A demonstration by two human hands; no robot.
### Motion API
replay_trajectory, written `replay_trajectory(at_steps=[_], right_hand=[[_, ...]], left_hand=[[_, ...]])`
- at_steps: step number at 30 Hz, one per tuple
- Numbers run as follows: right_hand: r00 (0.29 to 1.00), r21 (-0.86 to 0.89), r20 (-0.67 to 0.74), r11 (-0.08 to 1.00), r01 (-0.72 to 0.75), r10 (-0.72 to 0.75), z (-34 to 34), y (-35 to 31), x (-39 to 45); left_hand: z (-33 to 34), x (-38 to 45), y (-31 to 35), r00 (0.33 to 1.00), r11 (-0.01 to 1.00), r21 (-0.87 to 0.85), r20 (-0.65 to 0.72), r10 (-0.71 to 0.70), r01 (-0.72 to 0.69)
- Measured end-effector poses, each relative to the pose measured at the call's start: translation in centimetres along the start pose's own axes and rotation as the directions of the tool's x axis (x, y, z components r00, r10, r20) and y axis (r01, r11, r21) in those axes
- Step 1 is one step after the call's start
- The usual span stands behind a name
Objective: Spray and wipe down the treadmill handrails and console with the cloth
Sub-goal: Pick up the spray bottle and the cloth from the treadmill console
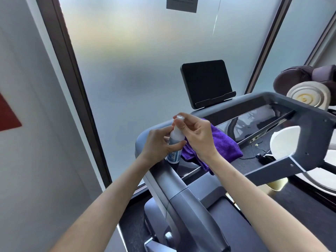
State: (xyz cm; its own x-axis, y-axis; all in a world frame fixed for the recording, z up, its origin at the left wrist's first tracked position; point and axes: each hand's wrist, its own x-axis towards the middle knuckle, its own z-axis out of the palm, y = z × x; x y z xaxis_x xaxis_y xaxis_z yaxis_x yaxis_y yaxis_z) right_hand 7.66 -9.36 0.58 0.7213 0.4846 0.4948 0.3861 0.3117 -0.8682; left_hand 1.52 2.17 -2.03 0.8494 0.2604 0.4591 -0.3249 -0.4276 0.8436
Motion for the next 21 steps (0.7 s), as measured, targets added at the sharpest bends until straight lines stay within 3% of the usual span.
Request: replay_trajectory(at_steps=[8, 15, 21], right_hand=[[0.994, 0.098, -0.112, 0.995, 0.010, 0.001, 1.0, 0.2, -0.4], [0.995, 0.010, 0.089, 0.999, -0.038, 0.037, -1.0, -0.4, 0.0], [0.994, 0.105, 0.095, 0.992, -0.071, 0.061, -0.9, -1.0, -0.1]], left_hand=[[0.2, -0.3, 0.3, 1.000, 1.000, -0.003, -0.021, -0.010, 0.010], [-0.4, -0.1, 0.1, 0.997, 0.999, -0.001, 0.066, -0.035, 0.035], [0.0, -0.4, -0.1, 0.997, 0.999, -0.020, 0.062, -0.041, 0.042]])
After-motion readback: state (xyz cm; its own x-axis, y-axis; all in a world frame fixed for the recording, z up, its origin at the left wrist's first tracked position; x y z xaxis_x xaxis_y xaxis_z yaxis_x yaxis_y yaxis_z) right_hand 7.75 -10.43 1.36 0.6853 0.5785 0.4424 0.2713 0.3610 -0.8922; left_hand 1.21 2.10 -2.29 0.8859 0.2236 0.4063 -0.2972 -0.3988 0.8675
